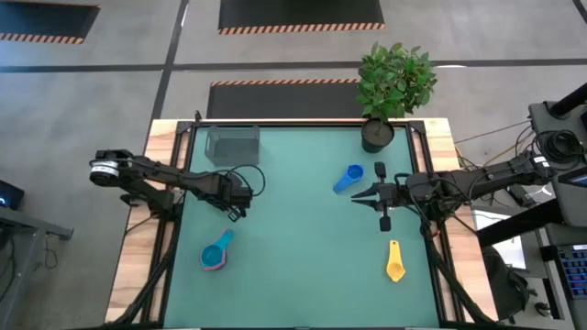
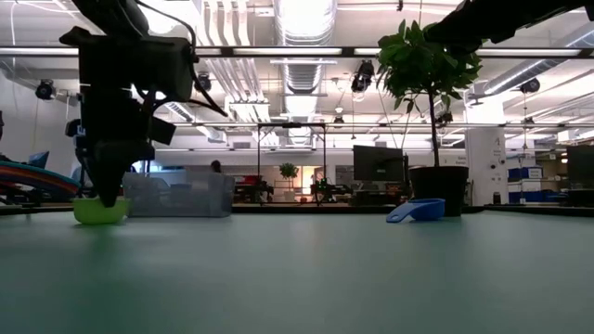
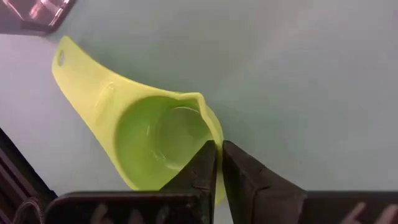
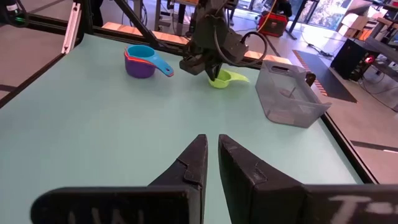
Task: Nest measuring cups in basket
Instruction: Stack the green measuring cup on top of the light blue measuring cup
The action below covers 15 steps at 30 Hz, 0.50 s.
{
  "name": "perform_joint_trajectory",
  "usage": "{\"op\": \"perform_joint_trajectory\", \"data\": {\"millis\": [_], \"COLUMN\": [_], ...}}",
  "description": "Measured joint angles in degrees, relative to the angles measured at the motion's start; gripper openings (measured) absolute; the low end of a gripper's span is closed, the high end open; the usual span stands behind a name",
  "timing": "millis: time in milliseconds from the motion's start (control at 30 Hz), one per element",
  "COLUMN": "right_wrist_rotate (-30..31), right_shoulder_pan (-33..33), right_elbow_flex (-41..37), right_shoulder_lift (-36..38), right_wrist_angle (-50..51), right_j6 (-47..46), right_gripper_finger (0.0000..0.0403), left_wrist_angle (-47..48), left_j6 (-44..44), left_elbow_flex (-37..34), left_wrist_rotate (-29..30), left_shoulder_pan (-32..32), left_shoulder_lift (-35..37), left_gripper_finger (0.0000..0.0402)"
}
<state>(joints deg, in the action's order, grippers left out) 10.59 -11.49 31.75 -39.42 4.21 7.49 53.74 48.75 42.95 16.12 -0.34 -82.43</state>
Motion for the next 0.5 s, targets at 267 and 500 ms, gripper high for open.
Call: {"op": "perform_joint_trajectory", "data": {"millis": [267,500], "right_wrist_rotate": [0.0,0.0], "right_shoulder_pan": [0.0,0.0], "right_elbow_flex": [0.0,0.0], "right_shoulder_lift": [0.0,0.0], "right_wrist_angle": [0.1,0.4], "right_j6": [0.0,0.0], "right_gripper_finger": [0.0028,0.0028], "left_wrist_angle": [2.7,5.7], "left_j6": [-4.2,-15.9], "left_elbow_flex": [5.6,15.9], "left_wrist_rotate": [-1.4,-1.6], "left_shoulder_pan": [-3.2,-11.7], "left_shoulder_lift": [0.0,0.0], "left_gripper_finger": [0.0001,0.0001]}}
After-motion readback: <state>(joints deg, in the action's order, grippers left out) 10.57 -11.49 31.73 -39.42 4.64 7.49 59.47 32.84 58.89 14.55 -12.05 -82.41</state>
